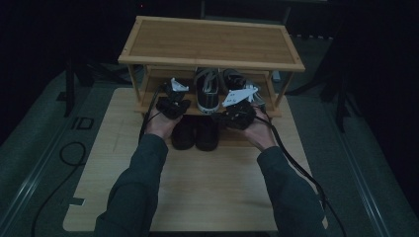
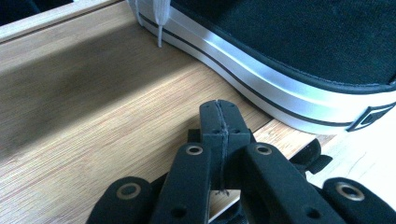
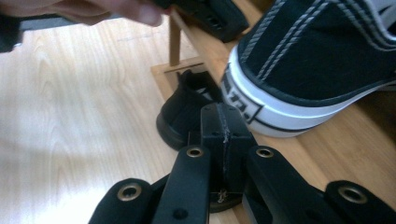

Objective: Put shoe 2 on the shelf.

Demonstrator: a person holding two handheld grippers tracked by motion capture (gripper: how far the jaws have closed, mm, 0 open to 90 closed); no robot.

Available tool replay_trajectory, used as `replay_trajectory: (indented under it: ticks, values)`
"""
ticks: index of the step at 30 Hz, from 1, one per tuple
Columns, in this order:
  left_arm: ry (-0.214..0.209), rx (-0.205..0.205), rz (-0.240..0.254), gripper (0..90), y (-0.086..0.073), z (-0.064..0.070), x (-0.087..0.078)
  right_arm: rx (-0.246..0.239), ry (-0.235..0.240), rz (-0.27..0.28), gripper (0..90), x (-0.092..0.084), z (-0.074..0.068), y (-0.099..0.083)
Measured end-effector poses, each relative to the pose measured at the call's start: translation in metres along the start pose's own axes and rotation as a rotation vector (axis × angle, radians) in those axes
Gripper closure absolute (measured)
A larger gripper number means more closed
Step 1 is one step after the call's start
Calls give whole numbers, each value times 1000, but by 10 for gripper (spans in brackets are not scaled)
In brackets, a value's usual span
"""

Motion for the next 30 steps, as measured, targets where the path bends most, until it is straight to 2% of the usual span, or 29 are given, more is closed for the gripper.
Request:
replay_trajectory:
  ticks: [7, 9, 15, 30]
  values:
    - [-6, -12, 1, 900, 0, -1, 0, -27, 17, -3, 900, -8, -5, -2]
    - [-14, -17, 3, 900, 0, -1, 0, -40, 9, -3, 900, -15, -6, -5]
    - [-8, -8, 1, 900, 1, -1, 0, -29, 14, 7, 900, -30, -3, -14]
    - [-16, -28, 2, 900, 3, 1, 3, -12, 38, 21, 900, -57, 3, -30]
Point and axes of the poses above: each handheld gripper's, and its own axes: x roughly forward along the jaws, y roughly out of its top, z roughly to its right, the point moved 7 cm from there along x, roughly forward along the jaws, and after that the axes turned 6 degrees about y, right-handed, at the moved point
